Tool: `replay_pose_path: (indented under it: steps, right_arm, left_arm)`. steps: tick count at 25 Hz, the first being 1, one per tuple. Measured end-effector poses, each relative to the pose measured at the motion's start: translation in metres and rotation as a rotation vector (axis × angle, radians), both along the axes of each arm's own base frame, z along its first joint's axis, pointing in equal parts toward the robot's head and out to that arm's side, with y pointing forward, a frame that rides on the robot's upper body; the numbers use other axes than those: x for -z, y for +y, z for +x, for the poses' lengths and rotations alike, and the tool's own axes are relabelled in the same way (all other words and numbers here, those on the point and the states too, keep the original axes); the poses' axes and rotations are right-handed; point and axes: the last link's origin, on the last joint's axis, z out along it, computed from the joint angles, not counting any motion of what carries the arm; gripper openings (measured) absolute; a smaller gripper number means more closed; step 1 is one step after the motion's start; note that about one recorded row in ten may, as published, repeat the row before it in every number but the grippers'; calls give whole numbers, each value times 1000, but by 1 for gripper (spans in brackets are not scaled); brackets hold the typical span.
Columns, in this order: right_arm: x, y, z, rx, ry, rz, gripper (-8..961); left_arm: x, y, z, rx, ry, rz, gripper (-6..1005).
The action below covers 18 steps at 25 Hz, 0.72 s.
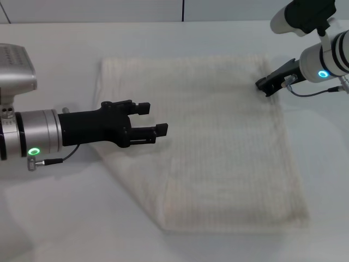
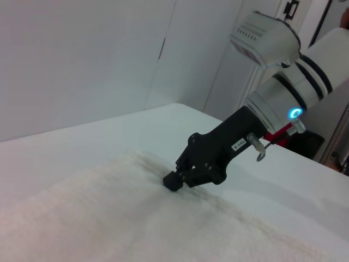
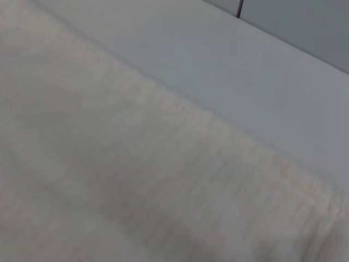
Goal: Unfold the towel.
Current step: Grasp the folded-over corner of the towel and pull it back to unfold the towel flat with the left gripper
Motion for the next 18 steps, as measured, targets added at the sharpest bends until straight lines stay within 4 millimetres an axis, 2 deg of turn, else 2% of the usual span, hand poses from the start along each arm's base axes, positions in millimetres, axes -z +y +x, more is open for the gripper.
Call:
replay_pose_path:
  steps: [8, 18]
  right_arm:
    - [0, 1, -1, -3, 0, 2, -2]
    - [-1, 1, -2, -5, 1, 5, -2]
  left_arm:
    - [21, -5, 5, 74, 103, -82, 758]
    - [35, -6, -4, 56, 176, -58, 756]
